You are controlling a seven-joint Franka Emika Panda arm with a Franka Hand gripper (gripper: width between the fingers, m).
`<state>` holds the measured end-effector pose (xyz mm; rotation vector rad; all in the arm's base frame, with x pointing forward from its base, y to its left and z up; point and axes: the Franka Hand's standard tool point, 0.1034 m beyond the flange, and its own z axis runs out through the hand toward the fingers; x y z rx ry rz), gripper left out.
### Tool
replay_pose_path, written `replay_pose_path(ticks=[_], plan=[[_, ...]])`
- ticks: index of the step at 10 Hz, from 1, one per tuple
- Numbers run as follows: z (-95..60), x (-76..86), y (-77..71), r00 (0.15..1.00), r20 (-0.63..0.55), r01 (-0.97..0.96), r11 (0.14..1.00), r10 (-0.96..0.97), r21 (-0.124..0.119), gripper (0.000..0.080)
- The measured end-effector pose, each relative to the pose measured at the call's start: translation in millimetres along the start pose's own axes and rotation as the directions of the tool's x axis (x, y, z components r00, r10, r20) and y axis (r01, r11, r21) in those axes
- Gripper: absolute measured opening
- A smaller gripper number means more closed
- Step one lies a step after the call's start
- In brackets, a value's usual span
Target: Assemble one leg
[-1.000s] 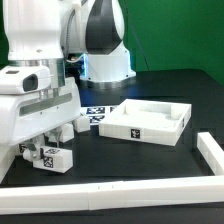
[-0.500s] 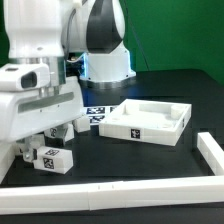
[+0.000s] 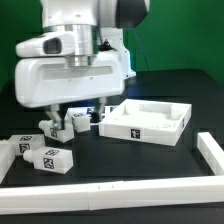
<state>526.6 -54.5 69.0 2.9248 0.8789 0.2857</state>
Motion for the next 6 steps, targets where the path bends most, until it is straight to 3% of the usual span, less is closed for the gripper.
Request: replay_pose_path(ticks=[2,6], plan=[[2.6,6.1,-10.6,1.000,0.002,-0.031,0.999,0.031,0.007,0.0649],[3.0,5.4,-10.0,0.999,0.003,-0.032,0.999,0.032,0.007,0.0649]])
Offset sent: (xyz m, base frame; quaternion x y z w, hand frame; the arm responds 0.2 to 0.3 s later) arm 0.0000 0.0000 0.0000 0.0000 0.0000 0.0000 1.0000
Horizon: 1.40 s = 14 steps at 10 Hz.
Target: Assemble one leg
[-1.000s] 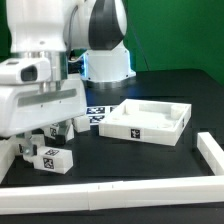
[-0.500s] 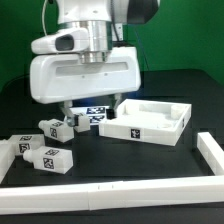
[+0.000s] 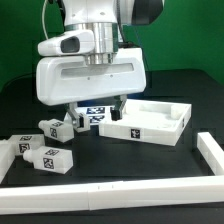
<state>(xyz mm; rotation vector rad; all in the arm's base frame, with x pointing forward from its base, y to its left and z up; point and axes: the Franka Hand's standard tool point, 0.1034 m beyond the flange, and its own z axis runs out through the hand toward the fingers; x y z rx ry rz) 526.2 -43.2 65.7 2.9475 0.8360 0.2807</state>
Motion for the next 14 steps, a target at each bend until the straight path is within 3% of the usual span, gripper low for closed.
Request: replay_pose_path(ticks=[2,3,4,5,6,9,10,11,12,14], plan=[[-6.6,-2.7,-34.8,0.961,0.074,-0.269,0.962,0.266,0.042,0.0649],[-10.3,-0.1,-51.7,0.938,0.117,-0.334,0.941,0.327,0.049,0.0649],[-12.3,-0.6,-59.1,0.925,0.153,-0.359,0.931,0.348,0.058,0.0649],[-11.4,-4.3,-53.1,0.921,0.148,-0.373,0.926,0.361,0.061,0.0649],[-9.1,-8.0,-39.9,0.951,0.081,-0.301,0.952,0.297,0.046,0.0649],[-8.5,-8.7,-43.6,0.944,0.095,-0.322,0.945,0.317,0.051,0.0649],[-10.3,-10.7,-47.1,0.923,0.091,-0.380,0.924,0.375,0.042,0.0649],[-16.8,-24.0,-63.4,0.871,0.104,-0.486,0.874,0.481,0.027,0.0649],[-27.9,-40.8,-84.1,0.752,0.165,-0.648,0.762,0.639,0.001,0.0649],[-38.4,-46.4,-84.3,0.664,0.204,-0.736,0.678,0.720,0.004,0.0649]])
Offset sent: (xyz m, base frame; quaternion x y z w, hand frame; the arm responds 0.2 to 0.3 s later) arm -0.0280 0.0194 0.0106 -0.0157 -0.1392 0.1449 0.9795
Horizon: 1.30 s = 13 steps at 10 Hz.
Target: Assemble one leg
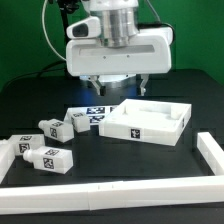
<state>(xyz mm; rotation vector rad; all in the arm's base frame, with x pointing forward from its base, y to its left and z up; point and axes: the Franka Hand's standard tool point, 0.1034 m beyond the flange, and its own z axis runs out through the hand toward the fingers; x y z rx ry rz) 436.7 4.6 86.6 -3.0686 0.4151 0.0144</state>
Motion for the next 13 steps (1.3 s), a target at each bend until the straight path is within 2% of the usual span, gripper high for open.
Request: replay_pose_path(ticks=[6,7,9,11,12,13], plan=[[4.9,-5.3,0.3,1.000,0.011,-0.006,1.000,0.006,-0.003,0.0649],[10.5,-16.9,5.2,0.996,0.024,-0.091,0.996,0.091,0.000,0.0649],[24.6,-37.7,7.1,0.985,0.062,-0.162,0.987,0.163,-0.011,0.0649],[39.9,-45.6,10.2,0.978,0.088,-0.186,0.982,0.187,-0.020,0.0649],[50.1,-44.8,18.1,0.980,0.072,-0.187,0.982,0.188,-0.019,0.0649],[62.2,-46.0,23.5,0.982,0.061,-0.178,0.984,0.180,-0.029,0.0649]])
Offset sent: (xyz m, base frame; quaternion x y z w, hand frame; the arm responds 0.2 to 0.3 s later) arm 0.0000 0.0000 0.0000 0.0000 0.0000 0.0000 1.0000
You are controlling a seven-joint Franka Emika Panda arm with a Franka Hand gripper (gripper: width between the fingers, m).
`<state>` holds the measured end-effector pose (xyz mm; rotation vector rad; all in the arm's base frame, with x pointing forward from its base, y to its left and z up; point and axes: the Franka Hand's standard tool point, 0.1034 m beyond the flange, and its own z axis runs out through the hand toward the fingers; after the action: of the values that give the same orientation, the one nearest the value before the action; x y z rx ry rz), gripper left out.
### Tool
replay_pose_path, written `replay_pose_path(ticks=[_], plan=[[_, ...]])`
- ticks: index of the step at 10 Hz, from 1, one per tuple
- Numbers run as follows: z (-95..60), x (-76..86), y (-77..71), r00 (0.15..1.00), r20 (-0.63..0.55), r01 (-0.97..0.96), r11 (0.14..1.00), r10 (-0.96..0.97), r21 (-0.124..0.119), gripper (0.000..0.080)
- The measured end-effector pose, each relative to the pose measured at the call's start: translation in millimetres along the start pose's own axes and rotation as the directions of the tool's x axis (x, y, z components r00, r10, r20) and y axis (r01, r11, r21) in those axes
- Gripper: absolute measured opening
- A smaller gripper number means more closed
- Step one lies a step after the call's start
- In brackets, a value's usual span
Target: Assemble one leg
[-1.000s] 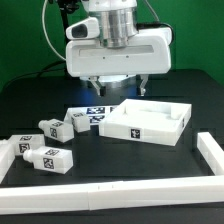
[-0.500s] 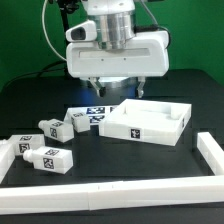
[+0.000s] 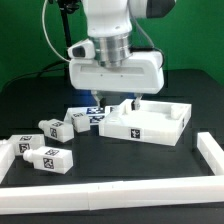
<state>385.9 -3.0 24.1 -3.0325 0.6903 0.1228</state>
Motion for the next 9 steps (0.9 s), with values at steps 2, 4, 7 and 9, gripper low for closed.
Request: replay_pose_path(ticks=[2,4,7,9], plan=[[15.0,-3.9,-0.4,1.000,-0.010,0.013,1.000,-0.013,-0.015,0.0649],[18.6,-5.0,-5.1,0.999,-0.027,0.032,0.999,-0.032,-0.018,0.0649],[19.2,-5.5,-5.2,0.999,-0.027,0.035,0.999,-0.036,-0.019,0.0361],[19.4,-5.6,-5.1,0.999,-0.027,0.035,0.999,-0.036,-0.020,0.0185]])
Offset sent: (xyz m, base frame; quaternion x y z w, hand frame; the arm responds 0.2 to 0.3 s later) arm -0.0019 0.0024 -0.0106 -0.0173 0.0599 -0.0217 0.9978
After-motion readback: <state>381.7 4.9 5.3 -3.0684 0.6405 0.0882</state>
